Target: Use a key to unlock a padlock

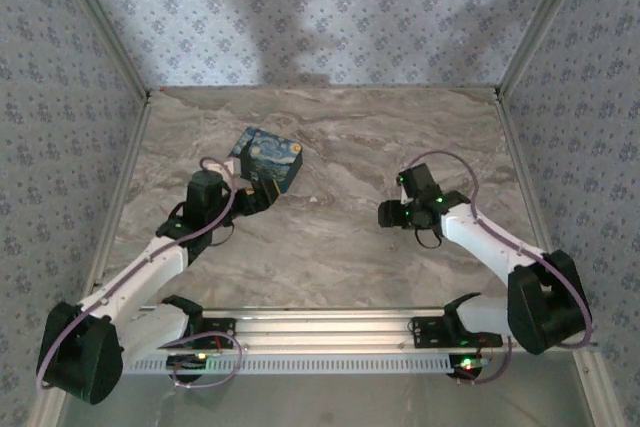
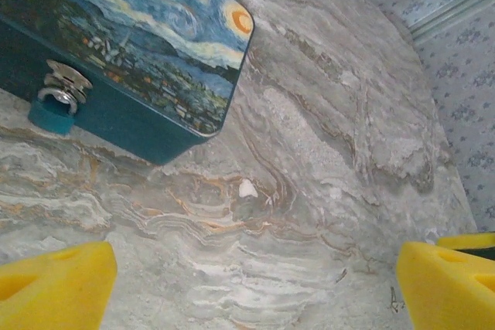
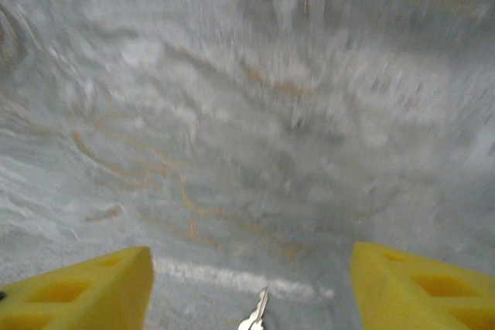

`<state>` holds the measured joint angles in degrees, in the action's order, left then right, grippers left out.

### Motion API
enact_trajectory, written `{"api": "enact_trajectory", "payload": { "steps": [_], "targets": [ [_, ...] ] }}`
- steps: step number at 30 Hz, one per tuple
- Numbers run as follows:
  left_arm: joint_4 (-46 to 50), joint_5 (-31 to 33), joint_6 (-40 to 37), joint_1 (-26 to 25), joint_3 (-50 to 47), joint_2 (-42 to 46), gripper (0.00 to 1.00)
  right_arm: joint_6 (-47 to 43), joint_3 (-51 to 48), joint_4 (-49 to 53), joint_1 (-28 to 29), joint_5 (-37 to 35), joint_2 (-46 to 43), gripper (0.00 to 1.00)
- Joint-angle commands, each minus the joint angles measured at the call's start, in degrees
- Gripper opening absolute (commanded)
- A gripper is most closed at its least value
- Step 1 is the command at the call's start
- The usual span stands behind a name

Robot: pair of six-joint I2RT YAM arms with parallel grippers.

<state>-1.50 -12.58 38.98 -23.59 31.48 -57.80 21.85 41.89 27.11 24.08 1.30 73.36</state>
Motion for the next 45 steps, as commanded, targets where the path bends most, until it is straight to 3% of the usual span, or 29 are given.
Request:
{"api": "enact_trajectory", "payload": {
  "steps": [1,10,18,34,45],
  "targets": [
    [-1.22,1.99,0.84,-1.13,0.15,-0.76,0.93,3.72,0.70,6.18,1.36,0.01,1.85,0.64],
    [-1.11,3.07,0.66,-1.74,0.29,-1.60,0.94,5.66,-0.56,6.61,5.79,-0.55,6.87,0.52],
    [-1.05,3.25,0.66,-1.94,0.25,-1.61,0.94,5.14,-1.74,5.41,6.16,-1.04,9.17,0.49],
    [-0.74,3.68,0.83,-2.03,0.16,-2.18,0.95,5.05,-2.26,7.08,8.29,-0.09,9.27,0.32],
    [-0.52,3.92,0.73,-2.16,0.07,-2.31,0.95,6.01,-2.44,10.17,9.64,-1.29,7.19,0.30]
  ]
}}
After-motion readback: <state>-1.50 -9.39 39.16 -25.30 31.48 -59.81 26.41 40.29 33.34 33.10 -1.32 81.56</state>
